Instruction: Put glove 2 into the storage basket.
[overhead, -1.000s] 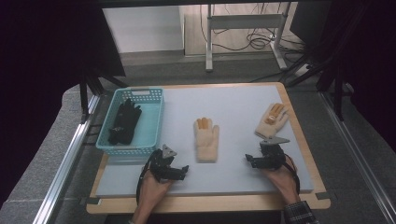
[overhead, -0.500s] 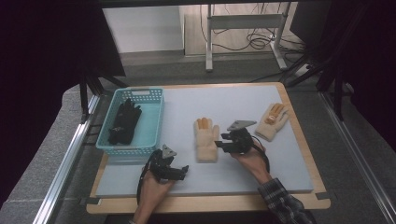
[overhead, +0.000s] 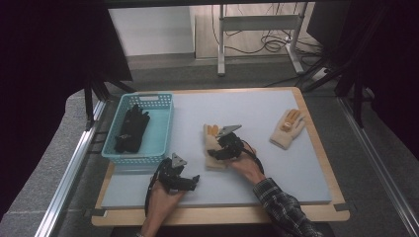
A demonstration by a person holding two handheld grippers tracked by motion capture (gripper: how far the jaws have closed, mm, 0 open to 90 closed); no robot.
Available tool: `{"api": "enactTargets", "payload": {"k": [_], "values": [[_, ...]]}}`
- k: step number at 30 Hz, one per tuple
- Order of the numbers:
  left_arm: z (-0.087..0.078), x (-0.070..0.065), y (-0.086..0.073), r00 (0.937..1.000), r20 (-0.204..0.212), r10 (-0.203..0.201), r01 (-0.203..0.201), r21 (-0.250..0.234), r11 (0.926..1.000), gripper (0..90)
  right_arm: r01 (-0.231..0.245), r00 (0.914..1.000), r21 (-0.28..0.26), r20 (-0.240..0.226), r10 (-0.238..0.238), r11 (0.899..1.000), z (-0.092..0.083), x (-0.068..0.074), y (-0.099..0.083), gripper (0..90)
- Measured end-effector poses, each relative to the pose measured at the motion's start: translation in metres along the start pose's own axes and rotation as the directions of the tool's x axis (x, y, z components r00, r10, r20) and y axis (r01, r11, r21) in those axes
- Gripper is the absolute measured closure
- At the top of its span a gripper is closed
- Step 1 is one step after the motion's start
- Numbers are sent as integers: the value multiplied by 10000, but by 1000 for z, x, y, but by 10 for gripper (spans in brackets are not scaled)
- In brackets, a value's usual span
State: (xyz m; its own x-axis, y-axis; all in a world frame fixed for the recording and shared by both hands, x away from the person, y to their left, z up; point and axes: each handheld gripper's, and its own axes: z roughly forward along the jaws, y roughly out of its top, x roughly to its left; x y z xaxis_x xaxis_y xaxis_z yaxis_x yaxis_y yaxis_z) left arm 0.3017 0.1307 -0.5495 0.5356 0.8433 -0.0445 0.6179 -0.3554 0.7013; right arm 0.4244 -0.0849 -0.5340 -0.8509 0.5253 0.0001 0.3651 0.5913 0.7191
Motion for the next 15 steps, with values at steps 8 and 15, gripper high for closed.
{"api": "enactTargets", "payload": {"k": [8,15], "values": [[0,0,0,10000,-1,3,-3,-3,10000,50,-124,9997,-232,213,129,9997,-30,9,-1,589],[0,0,0,10000,-12,18,-18,-5,10000,51,-426,9985,-200,-363,418,9989,-66,29,-23,548]]}}
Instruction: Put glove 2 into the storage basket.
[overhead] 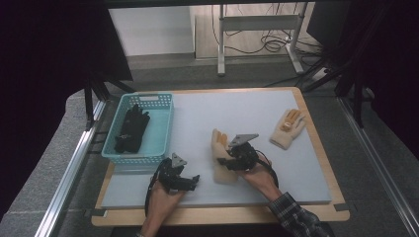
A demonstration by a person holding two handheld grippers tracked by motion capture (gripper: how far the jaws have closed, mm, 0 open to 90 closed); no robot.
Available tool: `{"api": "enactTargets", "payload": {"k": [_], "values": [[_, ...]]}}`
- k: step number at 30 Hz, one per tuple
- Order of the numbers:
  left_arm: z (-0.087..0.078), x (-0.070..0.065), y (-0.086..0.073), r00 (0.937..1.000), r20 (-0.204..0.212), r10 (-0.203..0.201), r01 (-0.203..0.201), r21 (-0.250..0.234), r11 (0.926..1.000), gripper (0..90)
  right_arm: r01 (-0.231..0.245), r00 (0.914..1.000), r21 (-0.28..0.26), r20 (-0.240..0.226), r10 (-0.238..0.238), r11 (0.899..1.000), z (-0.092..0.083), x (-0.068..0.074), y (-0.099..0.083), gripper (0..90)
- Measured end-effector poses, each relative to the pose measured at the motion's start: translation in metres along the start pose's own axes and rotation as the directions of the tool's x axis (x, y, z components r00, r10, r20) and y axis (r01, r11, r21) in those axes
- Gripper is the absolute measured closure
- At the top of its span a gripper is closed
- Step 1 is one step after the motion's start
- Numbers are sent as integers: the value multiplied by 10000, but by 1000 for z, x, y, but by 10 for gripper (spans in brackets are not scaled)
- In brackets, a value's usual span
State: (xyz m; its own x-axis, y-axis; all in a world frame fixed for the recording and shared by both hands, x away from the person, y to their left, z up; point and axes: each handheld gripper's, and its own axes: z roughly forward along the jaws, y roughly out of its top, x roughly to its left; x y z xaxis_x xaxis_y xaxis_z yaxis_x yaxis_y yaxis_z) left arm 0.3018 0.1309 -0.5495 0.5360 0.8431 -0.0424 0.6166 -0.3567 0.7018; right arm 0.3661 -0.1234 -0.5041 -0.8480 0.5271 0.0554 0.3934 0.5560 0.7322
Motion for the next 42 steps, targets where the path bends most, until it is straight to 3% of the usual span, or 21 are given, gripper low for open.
{"api": "enactTargets", "payload": {"k": [2,5,9,14,17,21,23,24,25,28,31,33,36,42], "values": [[0,0,0,10000,2,3,-3,-6,10000,51,70,9999,336,-119,-66,9994,2,5,-9,432],[0,0,0,10000,3,-22,22,-10,10000,51,179,9997,162,178,-182,9997,-3,3,-17,300],[0,0,0,10000,1,-17,17,0,10000,51,-412,9983,-251,400,422,9988,-20,-19,-20,304],[0,0,0,10000,4,-18,18,1,10000,52,-596,9942,-133,892,606,9981,-28,-39,-23,574],[0,0,0,10000,1,-21,21,0,10000,52,-761,9955,-146,560,768,9970,-21,-42,-23,593],[0,0,0,10000,2,-18,18,-7,10000,52,-589,9982,294,97,587,9978,-2,-32,-22,579],[0,0,0,10000,-2,-19,19,-9,10000,52,-410,9991,545,140,403,9977,5,-26,-25,712],[0,0,0,10000,2,-23,23,-9,10000,52,-527,9985,442,-135,533,9976,5,-25,-26,798],[0,0,0,10000,1,-19,19,-7,10000,52,-542,9984,450,-105,547,9975,4,-24,-26,847],[0,0,0,10000,1,-18,18,-10,10000,52,-301,9986,318,455,286,9990,-7,-17,-24,863],[0,0,0,10000,5,-16,16,-2,10000,52,-486,9971,-402,574,509,9980,-29,-16,-21,834],[0,0,0,10000,1,-16,16,-3,10000,52,-654,9939,-866,830,726,9941,-44,-18,-23,669],[0,0,0,10000,-2,-13,13,-3,10000,52,-610,9883,-734,1353,705,9954,-52,-27,-29,583],[0,0,0,10000,-2,-14,14,-4,10000,52,-1348,9767,-940,1554,1482,9864,-60,-63,-44,507]]}}
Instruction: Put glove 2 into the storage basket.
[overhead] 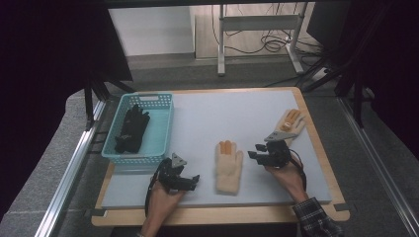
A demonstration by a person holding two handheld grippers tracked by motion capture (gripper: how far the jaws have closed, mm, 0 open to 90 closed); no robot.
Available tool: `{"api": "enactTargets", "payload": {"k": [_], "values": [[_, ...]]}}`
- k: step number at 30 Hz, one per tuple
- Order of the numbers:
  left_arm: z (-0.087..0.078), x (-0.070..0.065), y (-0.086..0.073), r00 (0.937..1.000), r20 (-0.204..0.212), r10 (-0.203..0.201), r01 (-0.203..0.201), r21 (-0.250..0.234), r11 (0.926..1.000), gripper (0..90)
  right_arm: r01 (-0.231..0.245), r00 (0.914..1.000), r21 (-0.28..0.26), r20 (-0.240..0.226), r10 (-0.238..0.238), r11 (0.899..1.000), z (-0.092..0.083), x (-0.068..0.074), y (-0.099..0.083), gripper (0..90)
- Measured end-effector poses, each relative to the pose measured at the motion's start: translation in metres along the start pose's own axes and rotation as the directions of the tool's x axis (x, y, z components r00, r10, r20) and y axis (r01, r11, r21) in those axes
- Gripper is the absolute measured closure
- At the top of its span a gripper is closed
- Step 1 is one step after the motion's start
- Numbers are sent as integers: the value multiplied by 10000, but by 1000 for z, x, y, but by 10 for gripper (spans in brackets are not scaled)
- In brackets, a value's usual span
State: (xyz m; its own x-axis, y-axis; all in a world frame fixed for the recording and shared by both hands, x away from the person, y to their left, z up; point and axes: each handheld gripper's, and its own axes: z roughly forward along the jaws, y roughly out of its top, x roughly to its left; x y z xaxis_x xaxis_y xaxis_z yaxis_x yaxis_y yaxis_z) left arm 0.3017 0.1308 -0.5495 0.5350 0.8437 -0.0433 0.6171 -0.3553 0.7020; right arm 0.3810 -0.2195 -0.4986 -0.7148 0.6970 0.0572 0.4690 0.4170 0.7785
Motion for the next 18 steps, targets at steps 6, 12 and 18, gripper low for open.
{"api": "enactTargets", "payload": {"k": [6,12,18], "values": [[0,0,0,10000,1,0,0,-1,10000,52,-480,9948,-150,894,492,9987,-10,-43,-1,457],[0,0,0,10000,1,0,0,-5,10000,52,-892,9720,-316,2152,939,9955,-25,-86,1,453],[0,0,0,10000,8,-1,1,-2,10000,52,-924,9481,-65,3049,900,9957,-19,-118,0,495]]}}
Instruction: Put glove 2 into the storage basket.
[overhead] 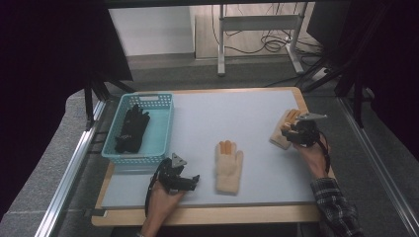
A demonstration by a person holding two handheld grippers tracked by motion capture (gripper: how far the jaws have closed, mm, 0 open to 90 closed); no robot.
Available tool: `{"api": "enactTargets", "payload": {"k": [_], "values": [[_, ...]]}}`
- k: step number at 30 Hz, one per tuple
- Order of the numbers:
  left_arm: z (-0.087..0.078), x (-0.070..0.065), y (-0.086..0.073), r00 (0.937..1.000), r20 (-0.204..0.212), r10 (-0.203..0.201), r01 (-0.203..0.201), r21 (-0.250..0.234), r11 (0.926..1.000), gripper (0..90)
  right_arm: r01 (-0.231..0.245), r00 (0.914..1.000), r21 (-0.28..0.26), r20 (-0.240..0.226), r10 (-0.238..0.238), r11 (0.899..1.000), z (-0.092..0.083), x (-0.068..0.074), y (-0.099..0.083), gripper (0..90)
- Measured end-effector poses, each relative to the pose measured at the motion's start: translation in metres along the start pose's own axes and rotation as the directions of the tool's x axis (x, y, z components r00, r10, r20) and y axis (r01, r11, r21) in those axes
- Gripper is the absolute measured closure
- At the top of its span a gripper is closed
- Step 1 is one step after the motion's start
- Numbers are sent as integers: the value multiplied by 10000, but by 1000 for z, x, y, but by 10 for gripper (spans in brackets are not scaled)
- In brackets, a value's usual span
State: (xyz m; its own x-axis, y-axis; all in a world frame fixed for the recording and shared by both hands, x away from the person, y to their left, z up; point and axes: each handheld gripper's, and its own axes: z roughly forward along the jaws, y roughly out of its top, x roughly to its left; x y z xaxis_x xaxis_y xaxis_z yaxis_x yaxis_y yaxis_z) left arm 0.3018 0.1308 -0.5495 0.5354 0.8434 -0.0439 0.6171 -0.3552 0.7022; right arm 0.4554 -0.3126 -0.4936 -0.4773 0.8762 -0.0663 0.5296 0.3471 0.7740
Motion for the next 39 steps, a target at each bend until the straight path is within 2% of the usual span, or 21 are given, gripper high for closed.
{"api": "enactTargets", "payload": {"k": [6,11,13,15,16,19,22,27,33,39], "values": [[0,0,0,10000,1,1,-1,-11,10000,53,-73,9990,85,440,69,9999,20,-15,2,391],[0,0,0,10000,0,-1,1,-12,10000,52,-157,9989,289,451,144,9995,38,-19,2,349],[0,0,0,10000,-1,0,0,-12,10000,53,-124,9991,352,418,109,9993,43,-20,1,376],[0,0,0,10000,4,-3,3,-12,10000,53,-130,9995,389,303,118,9992,44,-20,0,520],[0,0,0,10000,3,-3,3,-13,10000,53,-276,9995,382,140,271,9989,43,-20,0,542],[0,0,0,10000,-1,0,0,-19,10000,53,-253,9995,466,179,245,9986,38,-20,2,600],[0,0,0,10000,0,5,-6,-17,10000,54,-282,9994,361,198,275,9990,29,-22,3,603],[0,0,0,10000,-11,7,-7,1,10000,54,-457,9989,-98,-63,457,9989,11,-20,7,603],[0,0,0,10000,-8,6,-6,-23,10000,54,53,9986,-392,-529,-74,9992,-8,1,8,603],[0,0,0,10000,-15,6,-6,-8,10000,54,423,9886,-841,-1404,-538,9956,-30,24,12,601]]}}
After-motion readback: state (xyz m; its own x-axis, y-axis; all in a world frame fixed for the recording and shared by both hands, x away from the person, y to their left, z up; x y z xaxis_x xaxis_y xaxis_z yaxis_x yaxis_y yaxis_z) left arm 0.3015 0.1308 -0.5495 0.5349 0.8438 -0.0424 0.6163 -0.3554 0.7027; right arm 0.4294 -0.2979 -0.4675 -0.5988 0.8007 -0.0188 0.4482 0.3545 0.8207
